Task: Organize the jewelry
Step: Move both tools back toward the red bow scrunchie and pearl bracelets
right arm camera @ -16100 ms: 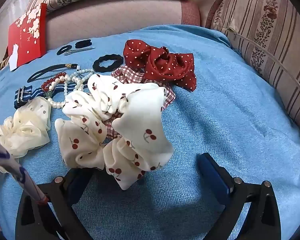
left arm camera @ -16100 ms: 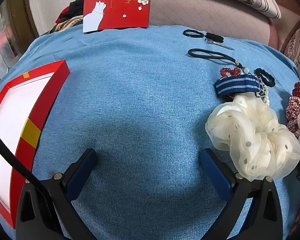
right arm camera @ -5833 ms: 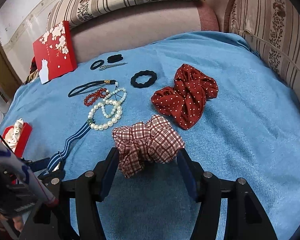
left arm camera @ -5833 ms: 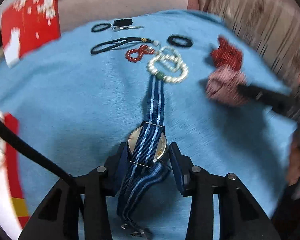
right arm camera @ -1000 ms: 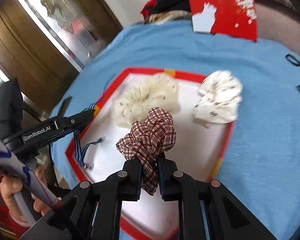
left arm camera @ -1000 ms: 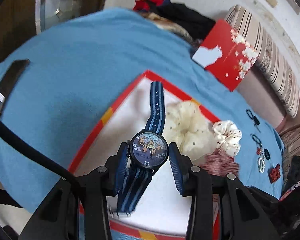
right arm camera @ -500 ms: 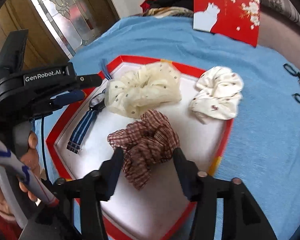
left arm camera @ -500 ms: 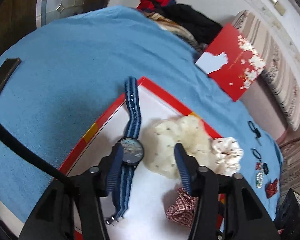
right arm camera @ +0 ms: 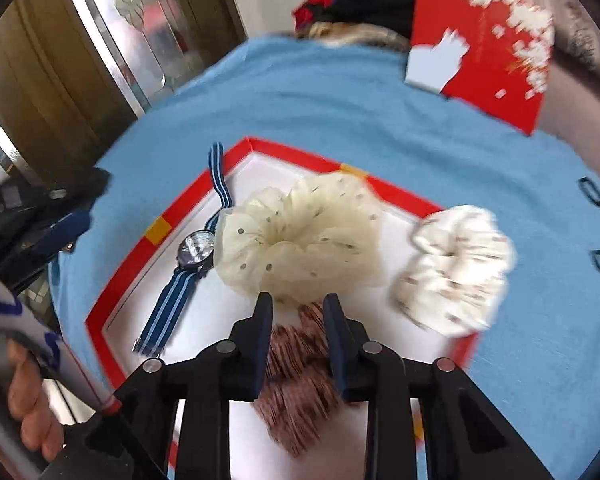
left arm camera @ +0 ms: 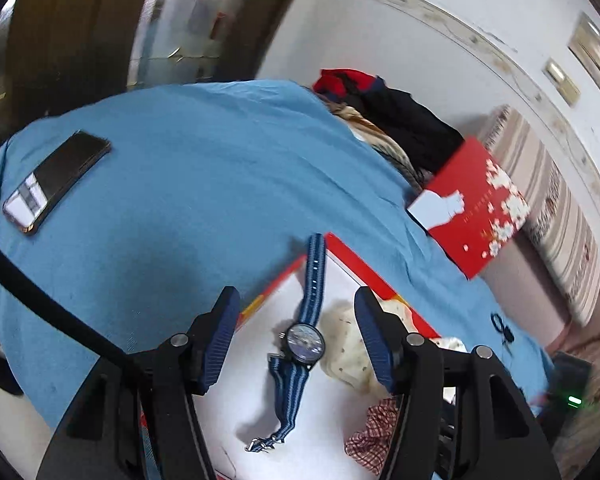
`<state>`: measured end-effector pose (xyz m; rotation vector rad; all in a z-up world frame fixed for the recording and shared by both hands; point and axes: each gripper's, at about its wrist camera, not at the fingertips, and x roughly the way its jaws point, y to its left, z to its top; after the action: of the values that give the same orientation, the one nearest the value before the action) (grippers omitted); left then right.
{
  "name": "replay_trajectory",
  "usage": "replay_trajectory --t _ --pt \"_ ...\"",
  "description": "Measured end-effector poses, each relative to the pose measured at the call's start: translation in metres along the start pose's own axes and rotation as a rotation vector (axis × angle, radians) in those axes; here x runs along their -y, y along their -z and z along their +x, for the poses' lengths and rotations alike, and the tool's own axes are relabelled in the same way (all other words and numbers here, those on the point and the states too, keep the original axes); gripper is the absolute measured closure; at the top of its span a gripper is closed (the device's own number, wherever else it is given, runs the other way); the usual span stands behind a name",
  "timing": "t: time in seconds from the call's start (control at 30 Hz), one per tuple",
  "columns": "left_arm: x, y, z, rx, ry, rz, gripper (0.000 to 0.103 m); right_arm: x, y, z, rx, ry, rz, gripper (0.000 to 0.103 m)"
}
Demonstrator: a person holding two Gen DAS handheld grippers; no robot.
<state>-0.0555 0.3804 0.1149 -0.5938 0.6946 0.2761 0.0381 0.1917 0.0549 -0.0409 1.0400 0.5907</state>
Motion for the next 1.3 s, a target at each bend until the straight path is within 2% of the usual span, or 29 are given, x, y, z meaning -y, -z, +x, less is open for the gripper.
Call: replay_trajectory --t 0.13,0.23,0.3,0.43,0.57,0.73,0.8,0.9,1.0,1.2,1.3 --pt "-0.005 -0.003 0.004 -0.005 -0.002 -0.021 0.045 -0.009 -0.019 0.031 -0.035 0.021 0.001 0.075" --pt "-0.001 -0.003 0.009 -0.020 -0.009 -0.006 0.044 -0.012 -0.029 0.032 -0.023 0.036 -0.009 0.075" --pt "0.000 -0.002 0.011 -0.032 -0.005 -0.001 0.043 -0.009 -0.027 0.014 0.006 0.013 0.010 0.074" --pt "0.005 0.002 0.012 -0.049 -0.005 0.002 0.037 0.011 -0.004 -0.039 0.097 0.019 0.045 0.051" --pt "0.010 0.011 0.008 -0.056 0.019 -0.013 0.033 0.048 0.031 -0.093 0.158 0.037 0.122 0.051" --pt "0.021 0.027 0.003 -0.063 0.017 -0.021 0.033 0.087 0.026 -0.153 0.241 0.125 0.182 0.050" --pt "0.036 0.039 -0.007 -0.067 0.026 0.004 0.033 0.100 0.032 -0.177 0.263 0.160 0.179 0.048" --pt "0.062 0.055 -0.020 -0.077 0.045 0.092 0.033 0.125 0.063 -0.206 0.288 0.183 0.162 0.044" --pt "0.094 0.078 -0.028 -0.119 0.092 0.172 0.031 0.166 0.105 -0.220 0.288 0.265 0.210 0.044" --pt "0.159 0.126 -0.022 -0.185 0.171 0.331 0.029 0.273 0.188 -0.241 0.245 0.385 0.434 0.044" --pt "0.193 0.157 -0.004 -0.263 0.194 0.405 0.029 0.310 0.214 -0.249 0.248 0.427 0.519 0.044"
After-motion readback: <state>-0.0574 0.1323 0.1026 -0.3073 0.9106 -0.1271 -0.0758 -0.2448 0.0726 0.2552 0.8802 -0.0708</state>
